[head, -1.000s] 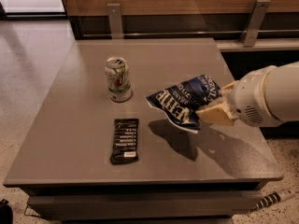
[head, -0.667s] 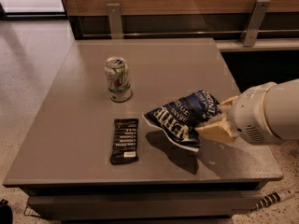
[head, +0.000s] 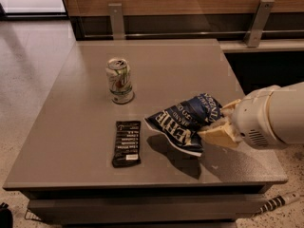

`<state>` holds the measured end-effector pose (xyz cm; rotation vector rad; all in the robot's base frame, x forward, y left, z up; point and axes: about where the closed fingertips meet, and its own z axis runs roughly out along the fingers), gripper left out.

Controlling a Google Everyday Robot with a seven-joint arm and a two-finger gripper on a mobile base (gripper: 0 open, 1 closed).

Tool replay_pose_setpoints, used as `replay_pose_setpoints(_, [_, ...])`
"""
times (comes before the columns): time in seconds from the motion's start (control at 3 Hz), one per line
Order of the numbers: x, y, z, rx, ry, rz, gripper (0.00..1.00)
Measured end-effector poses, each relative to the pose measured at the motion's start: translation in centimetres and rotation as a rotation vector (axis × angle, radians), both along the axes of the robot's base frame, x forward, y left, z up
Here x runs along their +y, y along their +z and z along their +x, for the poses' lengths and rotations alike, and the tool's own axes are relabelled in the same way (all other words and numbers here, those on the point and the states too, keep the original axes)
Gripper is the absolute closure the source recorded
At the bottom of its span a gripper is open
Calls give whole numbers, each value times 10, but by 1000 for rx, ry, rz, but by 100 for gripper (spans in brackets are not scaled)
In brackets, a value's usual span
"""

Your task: Move blue chip bag near rxbar chocolate

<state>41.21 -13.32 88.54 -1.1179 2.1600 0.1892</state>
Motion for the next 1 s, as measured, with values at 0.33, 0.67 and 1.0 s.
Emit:
replay_pose_setpoints(0.33, [1, 1, 0, -2, 1, -2, 41])
replay_pose_setpoints(0.67, [2, 3, -1, -5, 3, -4, 18])
replay_pose_setpoints(1.0, [3, 4, -1, -7, 5, -6, 0])
